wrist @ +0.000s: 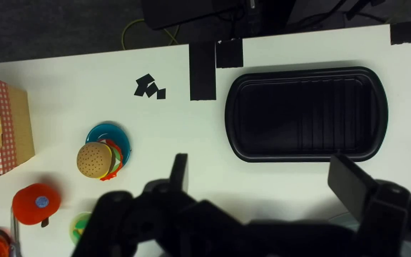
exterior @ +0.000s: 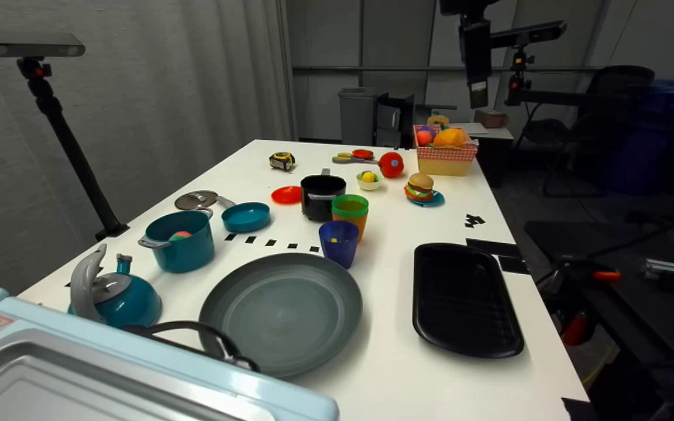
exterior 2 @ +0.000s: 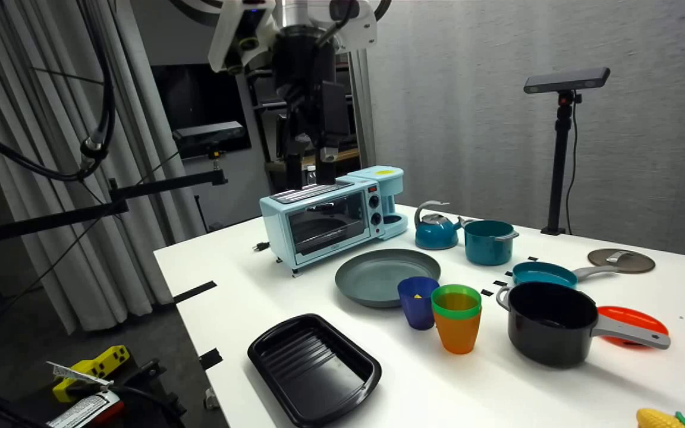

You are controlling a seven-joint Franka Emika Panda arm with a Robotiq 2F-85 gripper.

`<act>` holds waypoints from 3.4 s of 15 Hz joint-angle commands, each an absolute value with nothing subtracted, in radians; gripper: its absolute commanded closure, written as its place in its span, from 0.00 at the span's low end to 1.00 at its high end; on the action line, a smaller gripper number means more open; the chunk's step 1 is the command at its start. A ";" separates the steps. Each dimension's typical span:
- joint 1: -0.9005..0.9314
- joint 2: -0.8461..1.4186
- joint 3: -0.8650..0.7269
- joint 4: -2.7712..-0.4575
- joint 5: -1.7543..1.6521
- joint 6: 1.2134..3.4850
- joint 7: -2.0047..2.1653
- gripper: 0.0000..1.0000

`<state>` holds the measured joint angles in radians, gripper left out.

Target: Pour the content of the blue cup onto the green plate

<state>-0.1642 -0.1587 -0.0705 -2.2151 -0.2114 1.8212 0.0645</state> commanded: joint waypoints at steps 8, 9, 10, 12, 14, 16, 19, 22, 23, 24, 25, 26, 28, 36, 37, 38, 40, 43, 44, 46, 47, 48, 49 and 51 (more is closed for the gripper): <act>-0.149 -0.158 -0.085 -2.214 -0.213 1.819 0.066 0.00; -0.149 -0.158 -0.085 -2.214 -0.213 1.819 0.066 0.00; -0.149 -0.158 -0.085 -2.214 -0.213 1.819 0.066 0.00; -0.149 -0.158 -0.085 -2.214 -0.213 1.819 0.066 0.00; -0.149 -0.158 -0.085 -2.214 -0.213 1.819 0.066 0.00; -0.149 -0.158 -0.085 -2.214 -0.213 1.819 0.066 0.00; -0.149 -0.158 -0.085 -2.214 -0.213 1.819 0.066 0.00; -0.149 -0.158 -0.085 -2.214 -0.213 1.819 0.066 0.00; -0.149 -0.158 -0.085 -2.214 -0.213 1.819 0.066 0.00; -0.149 -0.158 -0.085 -2.214 -0.213 1.819 0.066 0.00; -0.149 -0.158 -0.085 -2.214 -0.213 1.819 0.066 0.00; -0.149 -0.158 -0.085 -2.214 -0.213 1.819 0.066 0.00; -0.149 -0.158 -0.085 -2.214 -0.213 1.819 0.066 0.00; -0.149 -0.158 -0.085 -2.214 -0.213 1.819 0.066 0.00; -0.149 -0.158 -0.085 -2.214 -0.213 1.819 0.066 0.00; -0.149 -0.158 -0.085 -2.214 -0.213 1.819 0.066 0.00; -0.149 -0.159 -0.086 -2.215 -0.214 1.823 0.062 0.00; -0.144 -0.157 -0.088 -2.216 -0.221 1.828 0.016 0.00; -0.143 -0.157 -0.088 -2.216 -0.225 1.832 -0.001 0.00; -0.142 -0.157 -0.089 -2.216 -0.227 1.840 -0.030 0.00; -0.141 -0.156 -0.089 -2.216 -0.229 1.842 -0.050 0.00; -0.140 -0.156 -0.090 -2.217 -0.231 1.847 -0.071 0.00; -0.139 -0.156 -0.090 -2.218 -0.236 1.854 -0.092 0.00; -0.139 -0.157 -0.091 -2.221 -0.239 1.877 -0.120 0.00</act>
